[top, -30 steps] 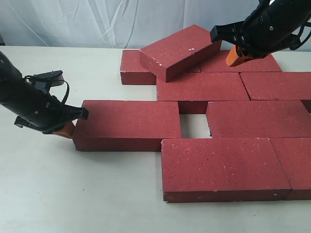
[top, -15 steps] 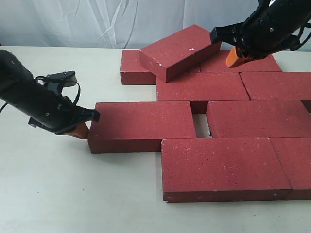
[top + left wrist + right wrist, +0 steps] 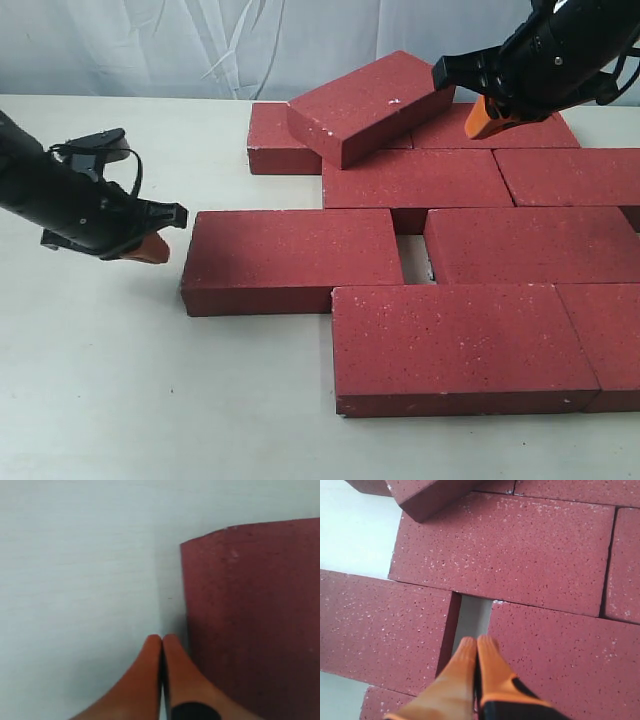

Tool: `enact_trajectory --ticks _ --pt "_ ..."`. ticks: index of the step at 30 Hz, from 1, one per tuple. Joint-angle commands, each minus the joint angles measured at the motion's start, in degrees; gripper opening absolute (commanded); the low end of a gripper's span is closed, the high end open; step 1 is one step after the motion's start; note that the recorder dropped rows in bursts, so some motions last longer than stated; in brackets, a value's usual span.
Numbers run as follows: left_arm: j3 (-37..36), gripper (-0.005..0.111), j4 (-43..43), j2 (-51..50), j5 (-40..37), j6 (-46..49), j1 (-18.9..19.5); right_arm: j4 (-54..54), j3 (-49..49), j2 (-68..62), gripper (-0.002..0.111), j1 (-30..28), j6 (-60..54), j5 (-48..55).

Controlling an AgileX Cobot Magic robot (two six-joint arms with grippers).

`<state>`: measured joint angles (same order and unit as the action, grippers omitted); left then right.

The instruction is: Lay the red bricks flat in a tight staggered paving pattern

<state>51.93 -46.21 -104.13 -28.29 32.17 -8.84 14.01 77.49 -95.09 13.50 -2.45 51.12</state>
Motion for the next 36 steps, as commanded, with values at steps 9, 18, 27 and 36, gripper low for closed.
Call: enact_trajectory --ticks 9,18,27,36 --pt "2.53 0.000 -11.19 -2.81 0.29 10.15 -5.97 -0.23 -0.13 0.45 -0.001 -0.21 -0.62 -0.35" --pt "2.42 0.000 -7.95 -4.45 2.54 8.85 -1.99 -0.46 -0.13 0.45 -0.001 -0.21 -0.66 -0.35" --pt "2.42 0.000 -26.06 -5.80 -4.47 24.94 -5.76 -0.44 -0.13 0.45 -0.001 -0.21 -0.66 -0.97" --pt "2.42 0.000 -31.12 -5.80 -8.10 33.77 -6.09 -0.44 -0.13 0.45 -0.001 -0.21 -0.66 -0.97"
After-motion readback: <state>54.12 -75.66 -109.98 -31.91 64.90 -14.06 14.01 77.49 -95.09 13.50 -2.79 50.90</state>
